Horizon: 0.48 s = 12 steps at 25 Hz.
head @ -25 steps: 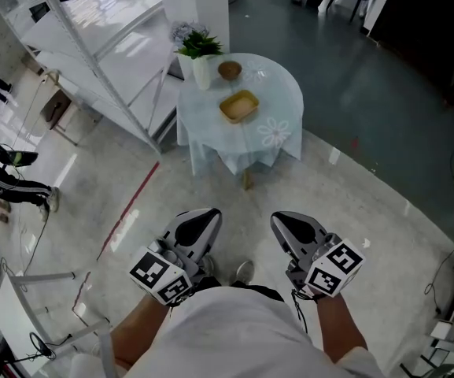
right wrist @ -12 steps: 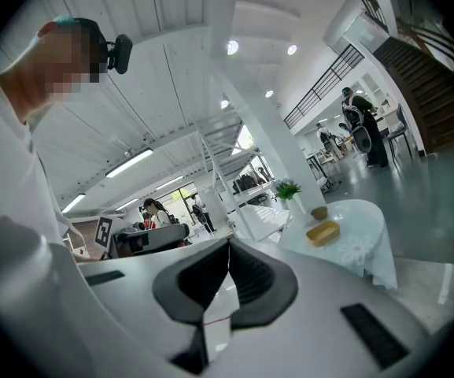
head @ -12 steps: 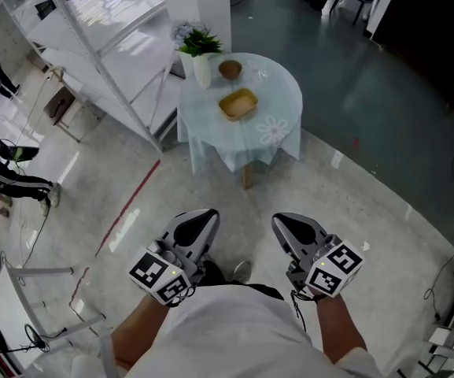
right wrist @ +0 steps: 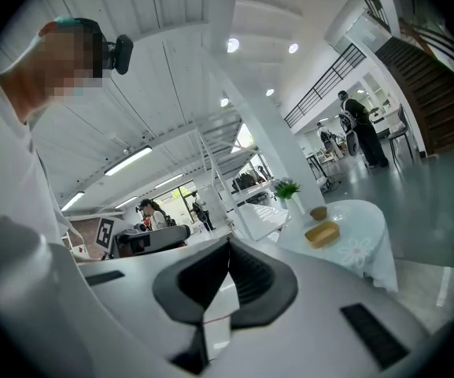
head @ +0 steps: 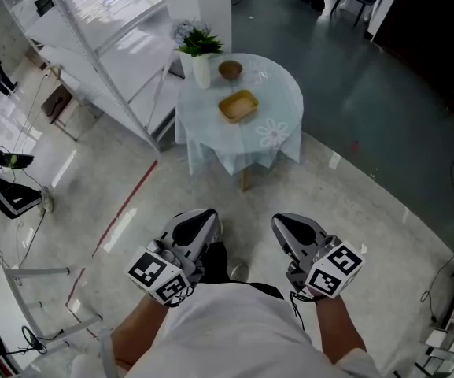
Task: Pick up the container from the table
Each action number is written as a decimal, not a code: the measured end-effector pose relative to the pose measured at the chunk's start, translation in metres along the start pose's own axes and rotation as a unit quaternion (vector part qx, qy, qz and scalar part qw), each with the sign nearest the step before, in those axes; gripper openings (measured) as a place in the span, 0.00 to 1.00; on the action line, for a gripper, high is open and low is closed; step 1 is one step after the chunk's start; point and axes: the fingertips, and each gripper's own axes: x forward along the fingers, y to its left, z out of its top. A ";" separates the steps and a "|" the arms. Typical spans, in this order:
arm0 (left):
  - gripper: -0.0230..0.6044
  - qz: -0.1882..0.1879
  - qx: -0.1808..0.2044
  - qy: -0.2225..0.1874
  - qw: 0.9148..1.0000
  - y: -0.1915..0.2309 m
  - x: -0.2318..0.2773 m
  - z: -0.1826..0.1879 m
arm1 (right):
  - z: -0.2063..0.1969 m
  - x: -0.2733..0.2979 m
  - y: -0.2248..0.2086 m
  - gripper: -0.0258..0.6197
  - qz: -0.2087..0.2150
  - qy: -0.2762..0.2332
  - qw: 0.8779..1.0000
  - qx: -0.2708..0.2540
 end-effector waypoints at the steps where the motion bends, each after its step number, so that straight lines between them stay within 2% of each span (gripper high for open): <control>1: 0.07 -0.001 0.000 0.001 1.000 0.004 0.003 -0.001 | 0.000 0.004 -0.003 0.07 -0.001 0.000 1.000 0.000; 12: 0.07 -0.008 -0.008 0.009 1.000 0.083 0.048 0.019 | 0.022 0.077 -0.051 0.07 -0.013 0.006 1.000 0.012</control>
